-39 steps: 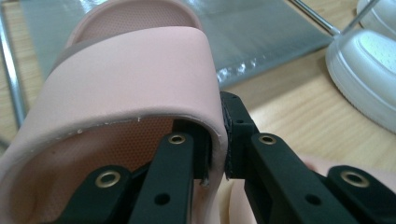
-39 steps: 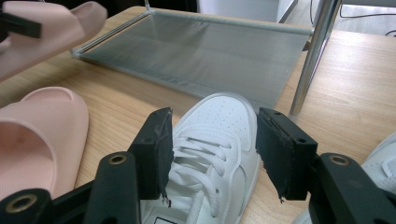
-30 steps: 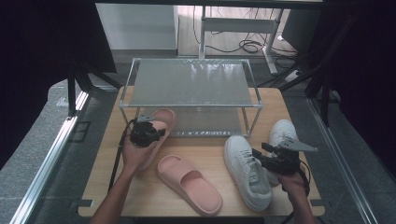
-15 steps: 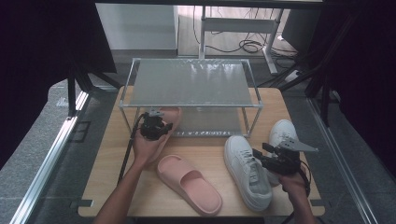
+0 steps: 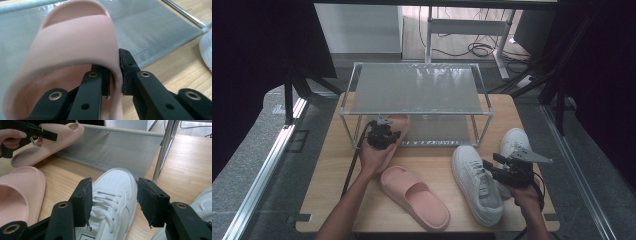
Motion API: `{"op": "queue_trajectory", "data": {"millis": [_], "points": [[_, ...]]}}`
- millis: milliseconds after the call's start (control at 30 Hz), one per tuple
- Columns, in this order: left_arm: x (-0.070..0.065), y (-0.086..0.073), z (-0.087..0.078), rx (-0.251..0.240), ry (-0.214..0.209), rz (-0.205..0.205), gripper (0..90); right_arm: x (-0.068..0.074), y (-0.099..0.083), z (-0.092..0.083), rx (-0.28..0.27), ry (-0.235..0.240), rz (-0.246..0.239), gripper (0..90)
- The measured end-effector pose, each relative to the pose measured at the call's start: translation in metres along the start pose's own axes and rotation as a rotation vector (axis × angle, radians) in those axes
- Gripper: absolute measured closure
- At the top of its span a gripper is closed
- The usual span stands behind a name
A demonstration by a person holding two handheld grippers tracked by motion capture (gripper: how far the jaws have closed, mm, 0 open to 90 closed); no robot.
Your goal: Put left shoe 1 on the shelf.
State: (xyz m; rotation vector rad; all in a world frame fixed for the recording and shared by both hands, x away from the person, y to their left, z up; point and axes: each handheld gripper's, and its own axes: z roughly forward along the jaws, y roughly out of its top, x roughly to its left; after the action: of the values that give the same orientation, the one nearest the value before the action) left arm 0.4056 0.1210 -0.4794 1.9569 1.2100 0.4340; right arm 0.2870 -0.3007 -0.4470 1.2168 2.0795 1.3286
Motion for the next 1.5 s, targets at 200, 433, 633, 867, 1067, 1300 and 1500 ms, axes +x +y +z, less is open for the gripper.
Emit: {"op": "queue_trajectory", "data": {"millis": [200, 433, 633, 867, 1067, 1300, 1500], "points": [[0.002, -0.005, 0.004, 0.018, 0.010, 0.004, 76.4, 0.000, 0.000, -0.001, -0.002, 0.000, 0.000, 47.0], [0.002, -0.006, -0.001, 0.001, 0.015, 0.000, 49.2, 0.001, 0.000, -0.001, -0.001, 0.000, -0.001, 47.0], [-0.001, -0.007, -0.015, -0.009, 0.006, 0.015, 43.2, 0.000, 0.000, -0.002, -0.002, -0.003, -0.001, 47.0], [0.001, -0.020, -0.045, -0.018, -0.026, 0.027, 64.4, 0.000, 0.000, -0.003, -0.006, -0.003, -0.001, 47.0], [0.007, -0.044, -0.071, 0.003, -0.043, 0.043, 89.9, 0.000, 0.001, -0.004, -0.008, -0.004, 0.000, 47.0], [0.010, -0.068, -0.095, 0.012, -0.059, 0.050, 90.0, 0.001, 0.001, -0.002, -0.003, -0.002, -0.003, 47.0], [0.014, -0.087, -0.105, 0.024, -0.069, 0.034, 90.0, 0.001, 0.000, -0.001, -0.002, -0.002, -0.003, 47.0]]}}
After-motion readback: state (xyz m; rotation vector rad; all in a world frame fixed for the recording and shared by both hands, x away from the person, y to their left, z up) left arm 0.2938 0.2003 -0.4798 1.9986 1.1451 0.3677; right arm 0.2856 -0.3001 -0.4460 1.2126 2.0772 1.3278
